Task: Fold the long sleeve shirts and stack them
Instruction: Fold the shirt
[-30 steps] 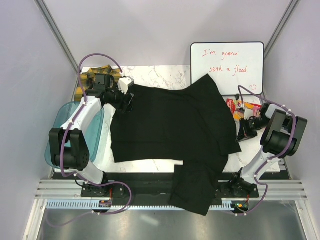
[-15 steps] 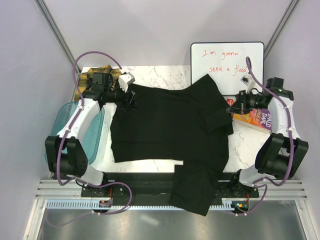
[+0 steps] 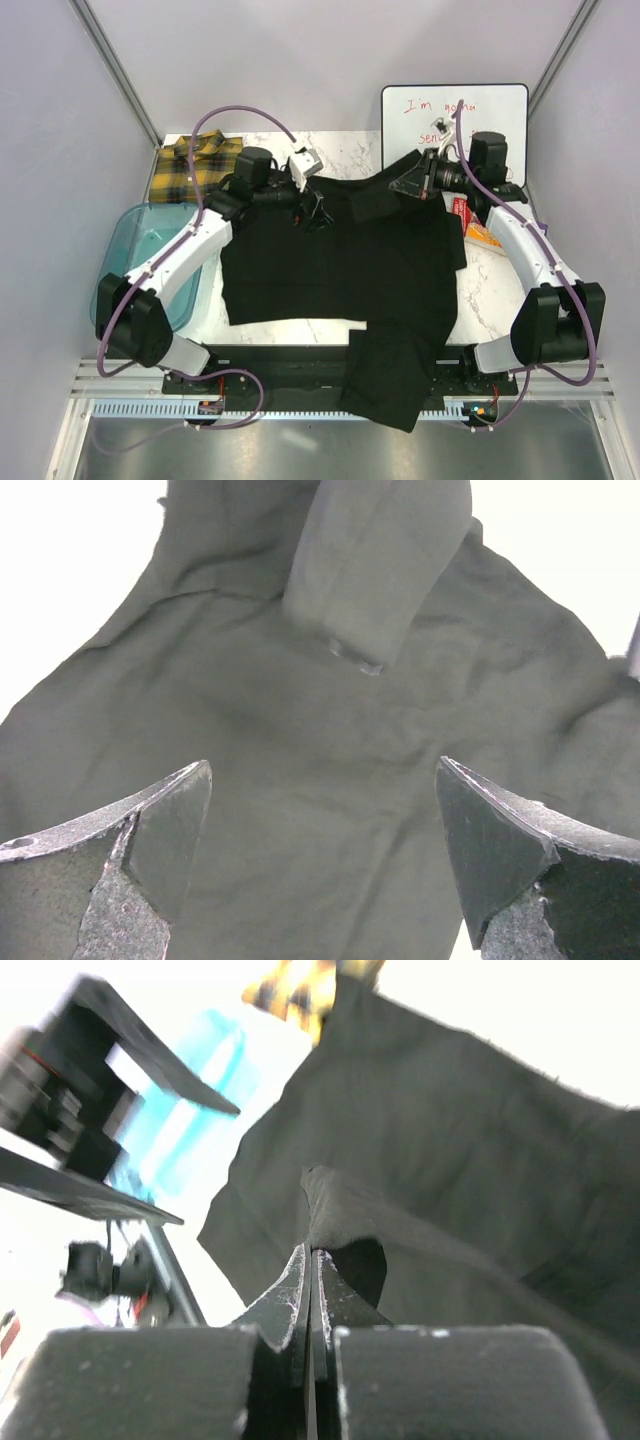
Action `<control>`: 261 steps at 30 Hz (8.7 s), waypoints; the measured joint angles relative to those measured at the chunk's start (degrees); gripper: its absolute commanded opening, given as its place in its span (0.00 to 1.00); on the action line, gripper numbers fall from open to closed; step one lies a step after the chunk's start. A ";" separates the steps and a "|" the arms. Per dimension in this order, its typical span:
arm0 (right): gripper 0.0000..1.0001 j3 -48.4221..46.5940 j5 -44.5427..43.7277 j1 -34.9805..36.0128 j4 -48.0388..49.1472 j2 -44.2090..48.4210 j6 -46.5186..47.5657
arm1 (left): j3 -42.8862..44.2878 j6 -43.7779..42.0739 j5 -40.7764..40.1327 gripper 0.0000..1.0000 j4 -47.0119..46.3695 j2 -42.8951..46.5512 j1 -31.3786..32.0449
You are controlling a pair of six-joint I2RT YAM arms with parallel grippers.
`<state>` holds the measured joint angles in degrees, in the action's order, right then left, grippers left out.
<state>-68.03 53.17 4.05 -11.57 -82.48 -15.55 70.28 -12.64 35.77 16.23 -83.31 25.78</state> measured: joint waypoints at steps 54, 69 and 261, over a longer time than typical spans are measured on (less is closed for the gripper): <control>0.00 -10.97 -17.31 -2.40 -1.44 24.85 -5.27 | 18.97 -61.13 -3.78 0.27 12.55 -24.26 -22.12; 0.00 -3.96 -17.42 -2.40 -2.32 21.46 -0.68 | 13.55 -53.33 0.55 0.36 12.02 -22.23 -22.10; 0.00 -25.73 -26.47 -7.50 -14.95 16.50 18.51 | 8.48 -61.59 -10.75 0.02 37.79 -18.34 -18.25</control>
<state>-93.76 26.70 -3.44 -26.52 -65.98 2.96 78.76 -74.24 25.02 54.02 -101.65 7.53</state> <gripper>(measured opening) 0.006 0.025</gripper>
